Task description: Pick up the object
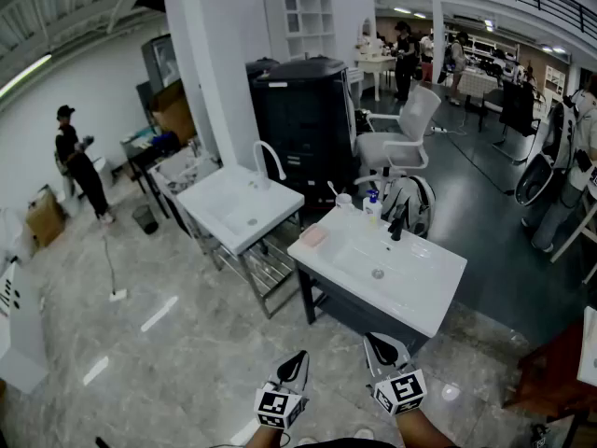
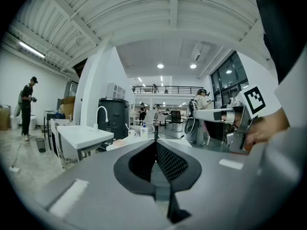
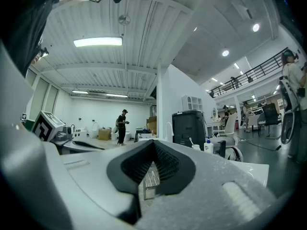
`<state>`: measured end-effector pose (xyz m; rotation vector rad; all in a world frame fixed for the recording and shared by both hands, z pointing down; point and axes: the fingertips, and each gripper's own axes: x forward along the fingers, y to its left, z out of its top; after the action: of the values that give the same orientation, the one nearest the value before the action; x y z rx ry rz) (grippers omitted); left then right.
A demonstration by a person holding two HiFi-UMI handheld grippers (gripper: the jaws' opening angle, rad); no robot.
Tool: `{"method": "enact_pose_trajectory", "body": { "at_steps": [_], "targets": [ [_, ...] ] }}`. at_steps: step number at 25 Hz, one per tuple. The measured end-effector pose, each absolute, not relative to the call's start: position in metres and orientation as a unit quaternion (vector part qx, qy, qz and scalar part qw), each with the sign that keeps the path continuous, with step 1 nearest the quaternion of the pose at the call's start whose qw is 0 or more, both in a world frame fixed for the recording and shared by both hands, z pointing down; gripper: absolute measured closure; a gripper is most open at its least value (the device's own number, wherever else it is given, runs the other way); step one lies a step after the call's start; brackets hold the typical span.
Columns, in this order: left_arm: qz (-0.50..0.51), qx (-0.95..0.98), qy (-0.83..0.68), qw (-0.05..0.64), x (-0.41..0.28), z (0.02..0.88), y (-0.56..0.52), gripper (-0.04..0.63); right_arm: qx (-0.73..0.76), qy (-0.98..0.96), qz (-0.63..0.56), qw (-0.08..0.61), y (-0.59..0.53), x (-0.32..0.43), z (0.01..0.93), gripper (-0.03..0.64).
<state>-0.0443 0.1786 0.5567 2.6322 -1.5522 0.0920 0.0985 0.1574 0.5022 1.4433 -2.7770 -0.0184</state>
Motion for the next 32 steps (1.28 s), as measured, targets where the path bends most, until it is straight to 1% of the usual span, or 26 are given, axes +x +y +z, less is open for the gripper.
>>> {"method": "enact_pose_trajectory", "body": {
  "at_steps": [8,14,24,32],
  "targets": [
    [0.037,0.863,-0.502,0.046,-0.049,0.562,0.178,0.577,0.46,-0.888,-0.02,0.012,0.155,0.086,0.5,0.615],
    [0.046,0.861,-0.504,0.051,-0.072,0.569,0.19,0.577,0.45,-0.893,-0.01,-0.006,0.167,0.061,0.502,0.615],
    [0.051,0.857,-0.508,0.066,-0.117,0.587,0.203,0.577,0.449,-0.893,-0.002,0.016,0.184,0.024,0.517,0.614],
    [0.063,0.854,-0.51,0.084,-0.13,0.608,0.18,0.577,0.445,-0.895,0.001,0.026,0.154,0.011,0.528,0.615]
  ]
}}
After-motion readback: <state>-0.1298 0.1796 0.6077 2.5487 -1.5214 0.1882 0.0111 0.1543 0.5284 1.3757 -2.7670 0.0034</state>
